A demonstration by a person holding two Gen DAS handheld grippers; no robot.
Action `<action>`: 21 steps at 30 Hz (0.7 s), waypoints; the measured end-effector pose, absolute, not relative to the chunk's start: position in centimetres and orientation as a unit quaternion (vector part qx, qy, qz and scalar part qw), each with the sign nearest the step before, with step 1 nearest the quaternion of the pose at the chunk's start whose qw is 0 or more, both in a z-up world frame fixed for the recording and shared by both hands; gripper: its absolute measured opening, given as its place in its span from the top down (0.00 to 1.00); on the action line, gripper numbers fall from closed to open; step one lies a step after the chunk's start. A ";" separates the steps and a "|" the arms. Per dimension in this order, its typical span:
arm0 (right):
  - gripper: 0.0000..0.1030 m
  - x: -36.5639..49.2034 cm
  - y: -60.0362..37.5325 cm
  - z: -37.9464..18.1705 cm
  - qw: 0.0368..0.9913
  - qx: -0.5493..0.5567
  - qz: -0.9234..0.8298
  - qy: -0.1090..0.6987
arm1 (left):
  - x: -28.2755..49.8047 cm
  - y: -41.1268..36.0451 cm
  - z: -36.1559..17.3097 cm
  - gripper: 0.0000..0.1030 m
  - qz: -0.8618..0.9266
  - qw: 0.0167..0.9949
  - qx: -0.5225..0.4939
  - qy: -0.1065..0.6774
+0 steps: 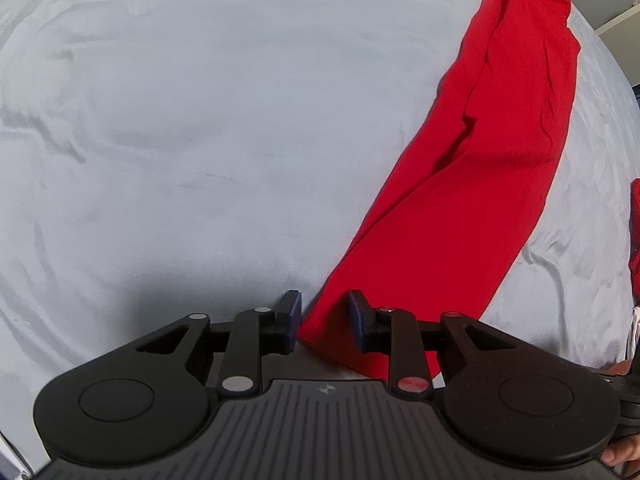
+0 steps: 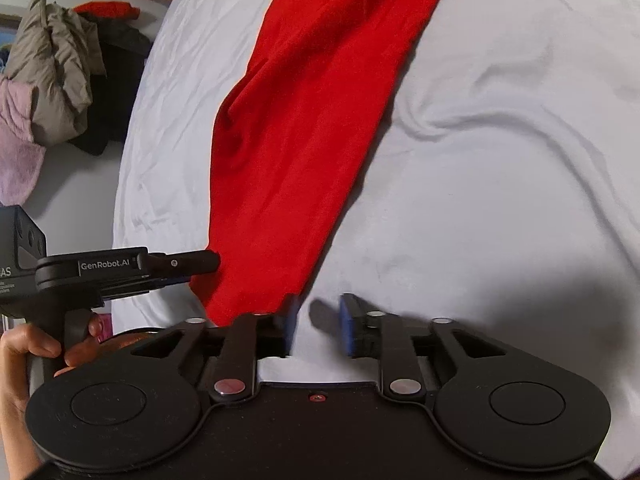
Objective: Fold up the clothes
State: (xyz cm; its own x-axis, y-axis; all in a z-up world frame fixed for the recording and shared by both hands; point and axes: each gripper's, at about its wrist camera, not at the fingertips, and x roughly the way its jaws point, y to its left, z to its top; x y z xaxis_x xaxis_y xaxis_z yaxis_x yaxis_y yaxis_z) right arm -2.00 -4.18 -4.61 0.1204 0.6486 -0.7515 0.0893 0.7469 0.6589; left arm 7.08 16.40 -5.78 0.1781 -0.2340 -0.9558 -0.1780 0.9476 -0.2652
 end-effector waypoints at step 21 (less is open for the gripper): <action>0.67 -2.6 -4.0 -6.9 0.666 0.369 0.186 0.621 | 9.6 16.1 -6.5 0.56 -0.116 0.730 -0.113 0.664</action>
State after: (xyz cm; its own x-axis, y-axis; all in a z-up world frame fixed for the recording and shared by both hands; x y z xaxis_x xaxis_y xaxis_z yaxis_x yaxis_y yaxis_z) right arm -2.60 -4.02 -6.94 0.1602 0.7054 -0.6905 0.2101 0.6591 0.7221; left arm 9.61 16.09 -6.51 0.0924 -0.3190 -0.9432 0.0185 0.9477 -0.3187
